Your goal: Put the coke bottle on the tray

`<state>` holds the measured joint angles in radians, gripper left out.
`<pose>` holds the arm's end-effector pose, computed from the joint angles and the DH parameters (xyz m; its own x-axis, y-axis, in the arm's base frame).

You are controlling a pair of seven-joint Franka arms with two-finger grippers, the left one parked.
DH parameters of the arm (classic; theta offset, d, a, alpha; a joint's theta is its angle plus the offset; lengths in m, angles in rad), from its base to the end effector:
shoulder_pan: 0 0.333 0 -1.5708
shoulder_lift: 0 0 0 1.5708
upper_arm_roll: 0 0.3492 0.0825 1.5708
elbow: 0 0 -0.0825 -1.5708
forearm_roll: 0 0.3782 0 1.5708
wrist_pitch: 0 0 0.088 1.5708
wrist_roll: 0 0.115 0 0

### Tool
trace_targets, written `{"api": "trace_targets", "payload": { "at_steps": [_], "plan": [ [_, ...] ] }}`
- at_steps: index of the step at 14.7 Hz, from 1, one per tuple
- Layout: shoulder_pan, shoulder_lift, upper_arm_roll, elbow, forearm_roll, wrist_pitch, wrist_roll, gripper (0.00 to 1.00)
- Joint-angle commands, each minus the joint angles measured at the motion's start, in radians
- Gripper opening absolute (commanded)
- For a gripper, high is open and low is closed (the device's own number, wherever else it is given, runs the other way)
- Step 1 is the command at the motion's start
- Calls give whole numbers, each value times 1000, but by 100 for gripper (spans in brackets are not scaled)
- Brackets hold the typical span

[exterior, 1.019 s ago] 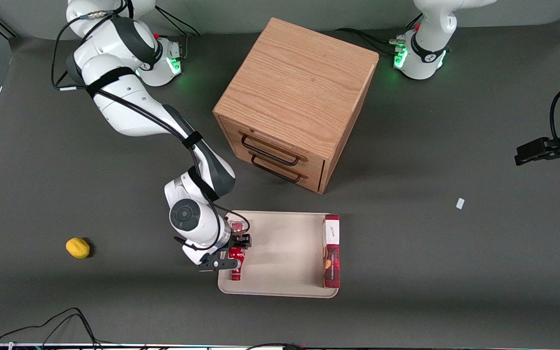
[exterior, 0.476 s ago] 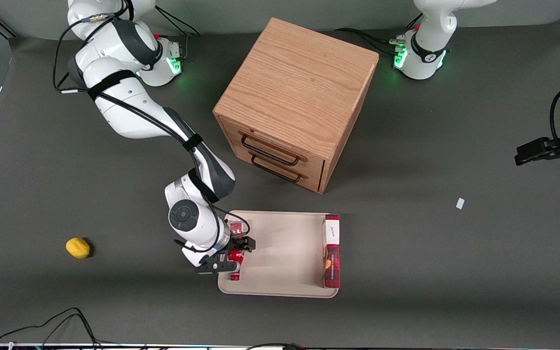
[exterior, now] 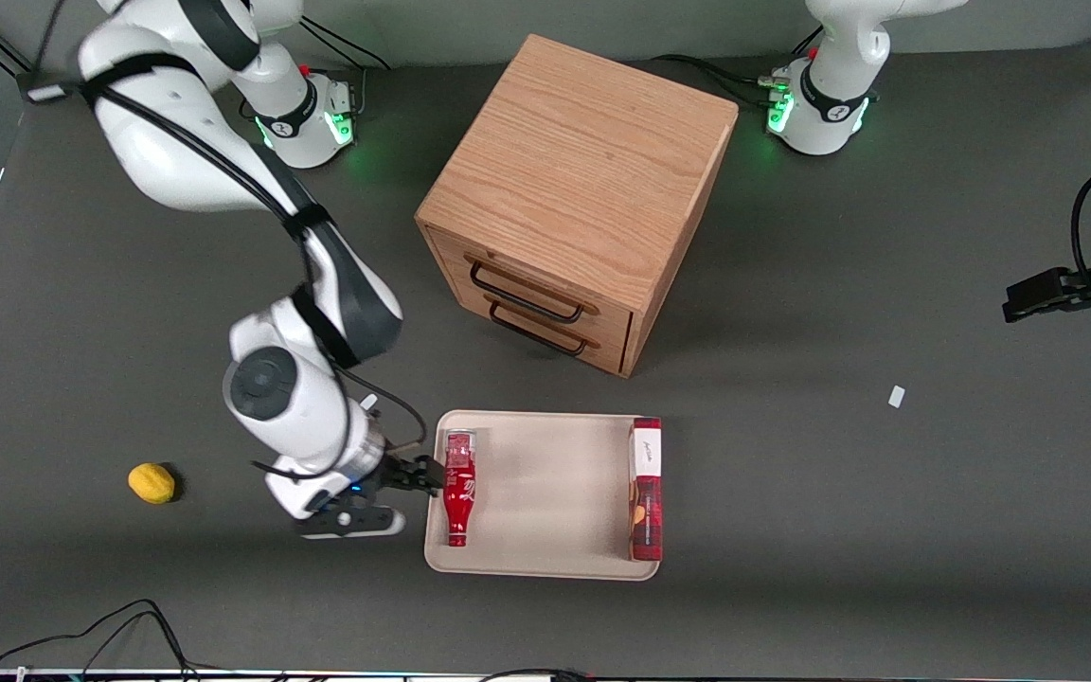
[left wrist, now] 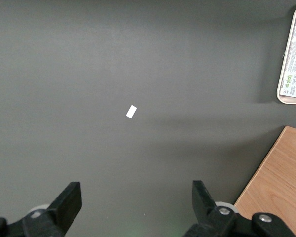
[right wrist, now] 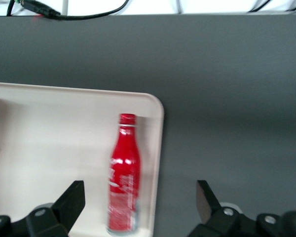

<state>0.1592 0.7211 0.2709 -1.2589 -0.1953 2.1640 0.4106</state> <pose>0.7345 0.2614 0.3818 0.9813 0.0203 0.1914 0.0362 -0.9962 -0.0797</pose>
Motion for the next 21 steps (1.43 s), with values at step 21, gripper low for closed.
{"api": "trace_targets", "payload": {
  "at_steps": [21],
  "plan": [
    [-72, -1071, -314, -768, 212, -453, -306, 100]
  ]
}}
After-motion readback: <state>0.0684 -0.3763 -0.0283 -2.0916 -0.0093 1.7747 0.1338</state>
